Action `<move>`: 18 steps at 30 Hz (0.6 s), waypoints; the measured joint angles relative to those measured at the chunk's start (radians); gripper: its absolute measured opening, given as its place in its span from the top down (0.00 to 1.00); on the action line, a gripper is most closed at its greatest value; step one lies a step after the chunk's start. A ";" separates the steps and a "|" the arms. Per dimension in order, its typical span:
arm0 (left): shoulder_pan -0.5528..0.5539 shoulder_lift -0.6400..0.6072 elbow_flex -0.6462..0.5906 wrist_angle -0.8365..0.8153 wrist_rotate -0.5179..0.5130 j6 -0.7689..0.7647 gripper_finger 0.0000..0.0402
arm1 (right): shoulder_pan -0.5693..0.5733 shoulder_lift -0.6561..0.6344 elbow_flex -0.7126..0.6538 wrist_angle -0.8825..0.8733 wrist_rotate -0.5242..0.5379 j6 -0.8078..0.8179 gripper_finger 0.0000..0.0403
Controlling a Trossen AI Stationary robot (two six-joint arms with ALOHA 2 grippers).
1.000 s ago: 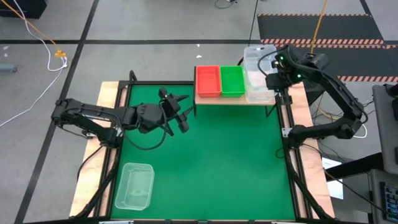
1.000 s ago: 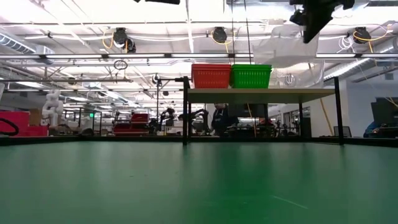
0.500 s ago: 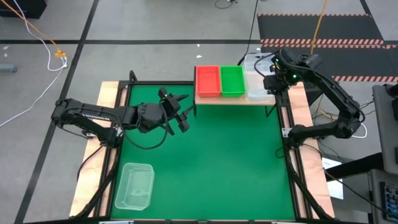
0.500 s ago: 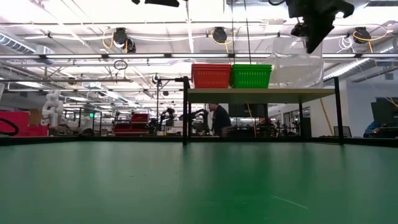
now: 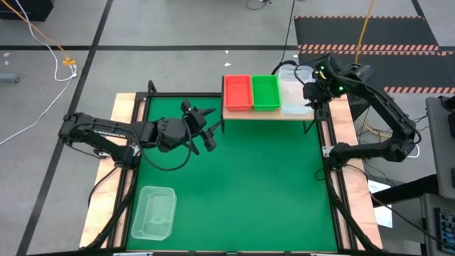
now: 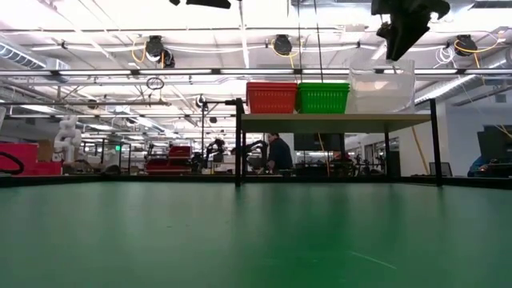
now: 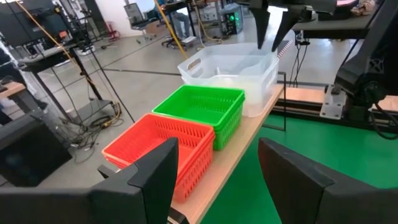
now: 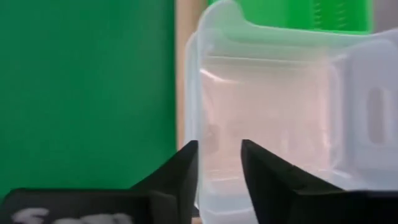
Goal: Stack baskets on shelf by color
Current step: Stack the top transparent bin on the top of the transparent bin
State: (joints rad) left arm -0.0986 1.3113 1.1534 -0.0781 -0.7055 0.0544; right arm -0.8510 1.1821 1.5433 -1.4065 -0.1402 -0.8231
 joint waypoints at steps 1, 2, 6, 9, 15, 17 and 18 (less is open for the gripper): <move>0.000 0.000 0.000 0.000 0.000 0.000 0.44 | 0.000 -0.007 0.000 0.007 0.017 0.001 0.68; 0.000 0.000 0.000 -0.001 0.000 0.000 0.44 | 0.000 -0.016 0.000 0.017 0.039 0.007 0.66; 0.000 0.000 0.000 -0.013 0.000 0.000 0.44 | 0.012 -0.070 0.000 0.083 0.079 0.116 0.61; 0.000 0.000 0.000 -0.026 0.000 0.000 0.44 | 0.042 -0.122 0.000 0.134 0.087 0.179 0.61; 0.000 0.000 0.000 -0.025 0.000 0.000 0.44 | 0.083 -0.212 -0.002 0.296 -0.136 0.407 0.61; 0.000 0.000 0.000 -0.028 0.000 0.000 0.44 | 0.083 -0.233 -0.038 0.433 -0.384 0.584 0.61; 0.000 0.000 0.000 -0.033 0.000 0.001 0.44 | 0.084 -0.243 -0.067 0.510 -0.519 0.664 0.61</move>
State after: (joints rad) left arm -0.0986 1.3109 1.1534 -0.1110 -0.7059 0.0551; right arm -0.7670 0.9389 1.4767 -0.8964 -0.6596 -0.1595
